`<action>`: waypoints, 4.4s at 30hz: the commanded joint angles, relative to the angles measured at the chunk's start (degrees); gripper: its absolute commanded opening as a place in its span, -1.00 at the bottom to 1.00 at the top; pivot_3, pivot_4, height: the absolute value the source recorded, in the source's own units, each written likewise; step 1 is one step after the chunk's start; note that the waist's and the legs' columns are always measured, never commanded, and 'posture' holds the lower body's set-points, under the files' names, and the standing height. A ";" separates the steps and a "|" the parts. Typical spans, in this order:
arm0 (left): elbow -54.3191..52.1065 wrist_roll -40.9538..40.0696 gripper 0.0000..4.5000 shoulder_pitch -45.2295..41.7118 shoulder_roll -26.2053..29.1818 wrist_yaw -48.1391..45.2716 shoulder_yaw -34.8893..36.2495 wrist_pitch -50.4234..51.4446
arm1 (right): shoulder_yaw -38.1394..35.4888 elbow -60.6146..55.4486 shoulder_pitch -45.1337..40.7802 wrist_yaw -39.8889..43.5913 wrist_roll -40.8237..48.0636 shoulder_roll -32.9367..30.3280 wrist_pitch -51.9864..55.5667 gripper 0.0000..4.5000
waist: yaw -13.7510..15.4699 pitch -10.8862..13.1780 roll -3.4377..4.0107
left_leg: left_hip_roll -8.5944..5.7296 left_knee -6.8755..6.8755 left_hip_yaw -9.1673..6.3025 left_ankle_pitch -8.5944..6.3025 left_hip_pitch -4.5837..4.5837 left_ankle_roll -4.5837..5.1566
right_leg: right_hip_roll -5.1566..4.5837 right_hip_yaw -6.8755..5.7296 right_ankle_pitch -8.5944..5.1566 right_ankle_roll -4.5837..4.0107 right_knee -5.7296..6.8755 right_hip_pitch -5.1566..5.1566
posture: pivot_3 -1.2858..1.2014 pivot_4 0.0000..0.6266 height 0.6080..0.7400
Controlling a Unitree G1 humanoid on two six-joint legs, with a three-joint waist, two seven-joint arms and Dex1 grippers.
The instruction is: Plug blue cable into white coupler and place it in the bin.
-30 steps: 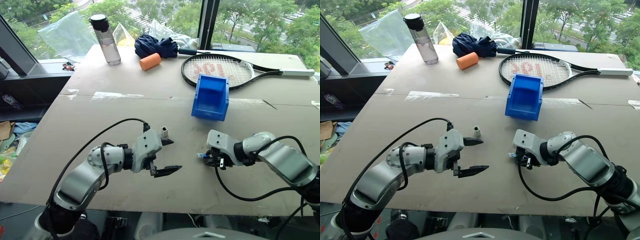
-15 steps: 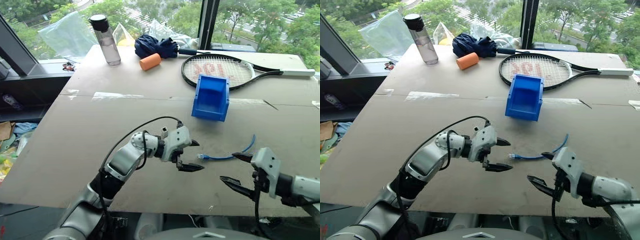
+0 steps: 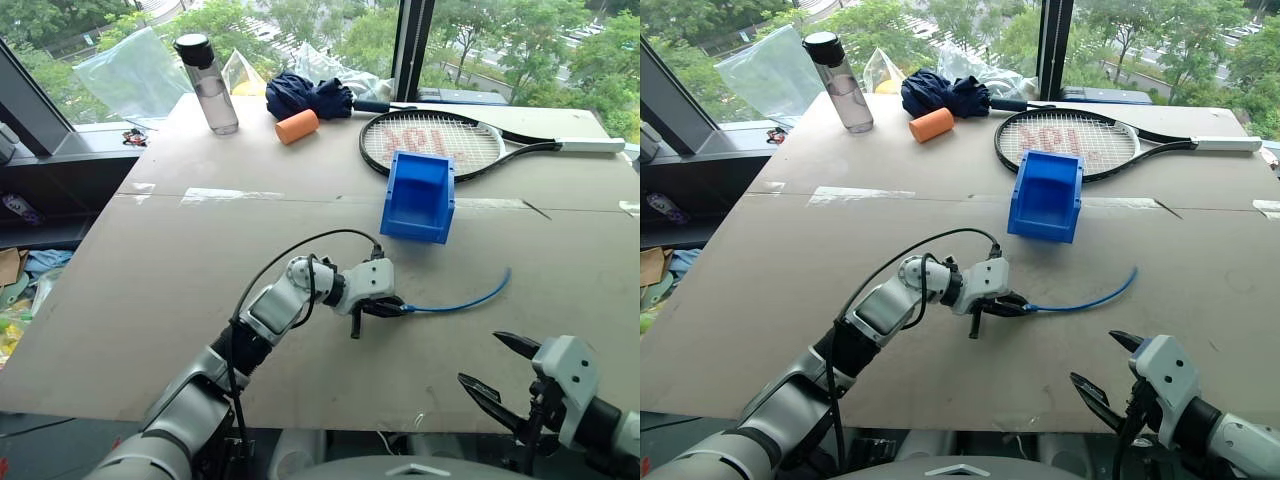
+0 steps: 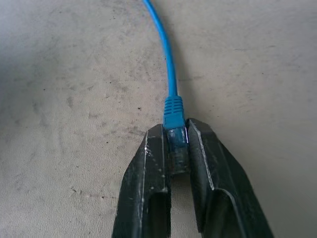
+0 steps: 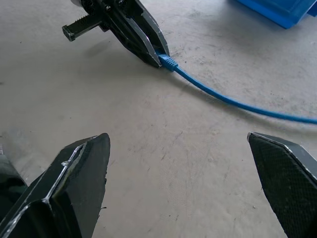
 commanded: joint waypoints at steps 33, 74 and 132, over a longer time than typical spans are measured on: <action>-22.78 -51.19 -1.00 -0.98 0.75 5.87 27.60 54.99 | 12.70 3.84 -31.34 -33.37 70.67 2.48 10.49 -0.93 | -0.32 0.18 0.07 | -0.05 0.05 -0.05 0.00 -0.03 0.01 | -0.04 0.02 0.13 -0.22 0.00 0.00 | 0.03 -0.52 1.00; -4.92 -6.51 0.47 10.40 7.44 14.59 22.19 0.68 | 12.20 6.40 -25.89 -26.07 61.44 2.48 5.04 -1.00 | 0.51 0.18 0.02 | -0.02 -0.16 0.02 0.00 -0.09 0.01 | -0.10 0.22 0.15 -0.23 -0.10 -0.21 | 0.03 -0.52 1.00; 12.76 1.21 -0.75 -4.28 -1.23 -12.77 7.31 -17.11 | 46.26 35.27 -67.35 11.54 -8.09 -8.55 12.01 -1.00 | 0.67 0.09 0.10 | -0.22 0.11 -0.07 0.00 -0.05 0.02 | -0.12 -0.04 0.29 -0.03 0.00 0.02 | 0.03 -0.52 1.00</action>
